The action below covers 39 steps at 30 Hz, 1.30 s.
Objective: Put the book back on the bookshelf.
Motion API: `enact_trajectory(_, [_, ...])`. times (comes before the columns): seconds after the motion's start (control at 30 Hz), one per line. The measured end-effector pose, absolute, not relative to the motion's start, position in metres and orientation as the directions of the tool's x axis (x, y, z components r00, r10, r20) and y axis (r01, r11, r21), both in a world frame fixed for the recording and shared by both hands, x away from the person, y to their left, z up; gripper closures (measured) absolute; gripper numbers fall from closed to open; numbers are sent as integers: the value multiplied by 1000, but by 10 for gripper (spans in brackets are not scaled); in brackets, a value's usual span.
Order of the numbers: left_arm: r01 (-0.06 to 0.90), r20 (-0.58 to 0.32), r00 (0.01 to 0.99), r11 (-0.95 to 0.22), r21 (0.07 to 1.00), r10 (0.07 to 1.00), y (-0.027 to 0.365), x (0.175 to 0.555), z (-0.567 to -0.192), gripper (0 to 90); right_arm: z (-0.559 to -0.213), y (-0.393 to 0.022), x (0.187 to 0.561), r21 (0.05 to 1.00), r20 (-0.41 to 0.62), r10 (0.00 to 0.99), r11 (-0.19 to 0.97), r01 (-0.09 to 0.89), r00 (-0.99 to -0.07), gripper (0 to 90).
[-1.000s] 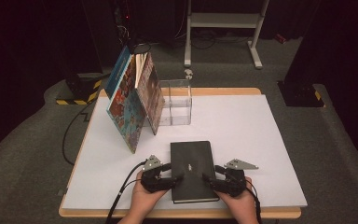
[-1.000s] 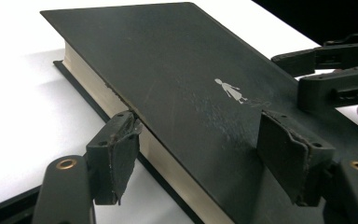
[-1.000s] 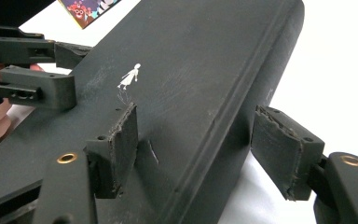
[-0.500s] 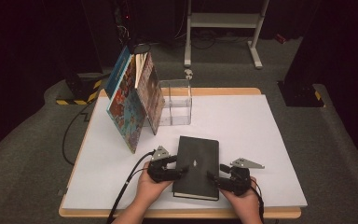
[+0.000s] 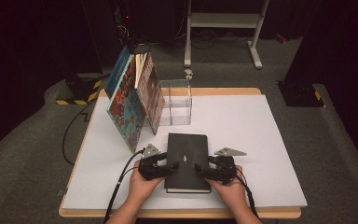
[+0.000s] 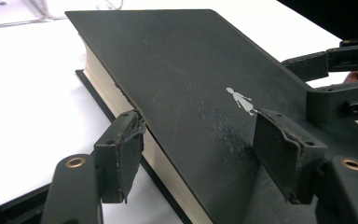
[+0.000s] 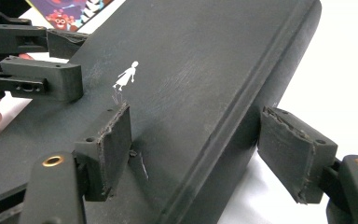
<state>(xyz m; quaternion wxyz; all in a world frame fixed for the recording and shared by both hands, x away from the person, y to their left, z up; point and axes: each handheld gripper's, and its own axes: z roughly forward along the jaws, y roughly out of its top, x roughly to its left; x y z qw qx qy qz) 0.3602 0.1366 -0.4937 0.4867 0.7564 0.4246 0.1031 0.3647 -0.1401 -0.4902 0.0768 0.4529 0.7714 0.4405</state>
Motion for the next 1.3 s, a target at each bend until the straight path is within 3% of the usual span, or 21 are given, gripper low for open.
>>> enact_trajectory(0.13, [517, -239, 625, -165, 840, 743, 136, 358, -488, 336, -489, -150, 358, 765, 291, 766, 173, 620, -573, 328])
enact_trajectory(0.33, [492, -223, 636, -166, 855, 739, 132, 359, -479, 344, -489, -164, 353, 770, 308, 770, 143, 622, -559, 322])
enact_trajectory(0.67, [526, -274, 645, -155, 836, 713, 138, 364, -484, 385, -490, -162, 352, 775, 306, 758, 153, 613, -576, 323])
enact_trajectory(0.97, [509, -284, 673, -150, 848, 683, 147, 360, -491, 450, -494, -152, 359, 766, 326, 724, 175, 619, -608, 264])
enact_trajectory(1.3, [419, -221, 712, -151, 895, 667, 151, 352, -494, 474, -497, -146, 377, 736, 360, 711, 181, 652, -604, 135])
